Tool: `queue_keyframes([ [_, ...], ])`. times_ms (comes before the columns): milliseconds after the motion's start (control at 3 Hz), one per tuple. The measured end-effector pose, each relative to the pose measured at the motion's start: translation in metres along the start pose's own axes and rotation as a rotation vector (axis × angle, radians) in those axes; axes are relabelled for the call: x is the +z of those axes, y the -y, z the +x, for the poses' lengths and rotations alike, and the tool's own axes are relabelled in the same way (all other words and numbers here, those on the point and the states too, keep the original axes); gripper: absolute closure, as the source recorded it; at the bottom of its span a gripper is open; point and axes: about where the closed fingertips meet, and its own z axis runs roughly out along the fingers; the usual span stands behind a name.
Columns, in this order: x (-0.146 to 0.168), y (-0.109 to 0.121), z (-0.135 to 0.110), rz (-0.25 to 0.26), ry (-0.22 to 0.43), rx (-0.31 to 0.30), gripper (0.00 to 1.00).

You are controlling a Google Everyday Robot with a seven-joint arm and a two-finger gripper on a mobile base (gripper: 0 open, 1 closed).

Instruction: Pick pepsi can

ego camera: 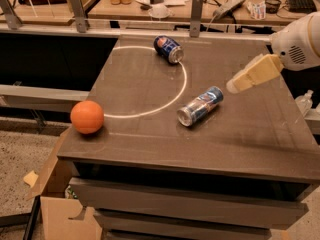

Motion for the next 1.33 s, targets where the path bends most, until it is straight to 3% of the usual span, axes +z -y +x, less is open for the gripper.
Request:
queue_keyframes([
  [333,0.033,0.0,-0.014,0.038,0.071,0.062,0.0],
  [667,0.034,0.006,-0.021,0.066,0.098,0.067,0.0],
  [1000,0.04,-0.001,-0.017,0.05,0.112,0.094,0.0],
  [1333,0.066,0.001,-0.031,0.05,0.188,0.113,0.0],
])
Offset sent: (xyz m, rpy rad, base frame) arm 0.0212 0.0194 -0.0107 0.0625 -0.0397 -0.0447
